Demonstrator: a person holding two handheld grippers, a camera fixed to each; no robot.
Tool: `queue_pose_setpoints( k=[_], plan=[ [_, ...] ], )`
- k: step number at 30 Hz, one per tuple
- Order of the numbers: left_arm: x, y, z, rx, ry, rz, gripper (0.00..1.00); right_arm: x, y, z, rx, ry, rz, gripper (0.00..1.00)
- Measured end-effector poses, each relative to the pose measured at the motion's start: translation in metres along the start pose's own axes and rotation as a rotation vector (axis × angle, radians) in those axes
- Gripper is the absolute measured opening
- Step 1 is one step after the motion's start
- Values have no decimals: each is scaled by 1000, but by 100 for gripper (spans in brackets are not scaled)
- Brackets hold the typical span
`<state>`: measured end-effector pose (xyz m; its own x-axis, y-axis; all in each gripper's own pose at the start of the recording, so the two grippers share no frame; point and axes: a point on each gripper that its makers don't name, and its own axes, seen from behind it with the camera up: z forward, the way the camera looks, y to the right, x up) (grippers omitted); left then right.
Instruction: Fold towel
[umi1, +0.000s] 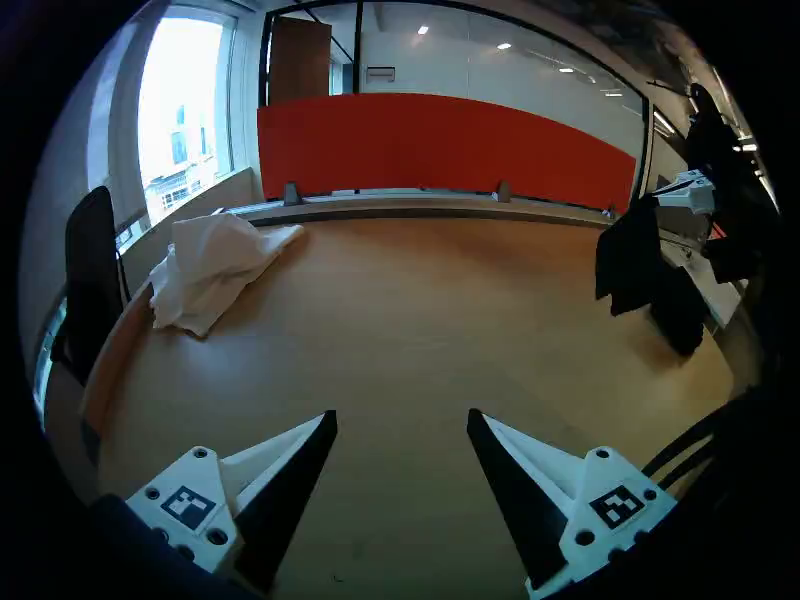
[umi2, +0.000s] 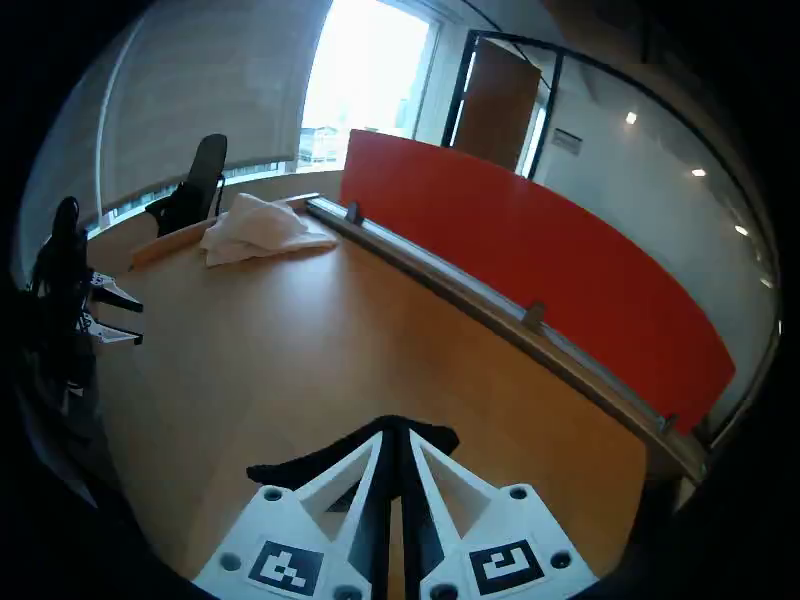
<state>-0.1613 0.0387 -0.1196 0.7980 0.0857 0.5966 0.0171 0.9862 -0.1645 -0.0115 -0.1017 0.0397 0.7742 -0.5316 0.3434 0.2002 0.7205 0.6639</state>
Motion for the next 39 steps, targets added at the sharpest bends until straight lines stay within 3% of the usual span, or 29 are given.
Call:
queue_pose_setpoints(
  k=[23, 39],
  plan=[
    [1, 11, 2, 0, -17, 21, 97, -51, 137, -60, -203, -84, 93, 4],
    [7, 26, 5, -9, -22, 43, 97, -86, 205, -95, -305, -129, 156, 4]
  ],
)
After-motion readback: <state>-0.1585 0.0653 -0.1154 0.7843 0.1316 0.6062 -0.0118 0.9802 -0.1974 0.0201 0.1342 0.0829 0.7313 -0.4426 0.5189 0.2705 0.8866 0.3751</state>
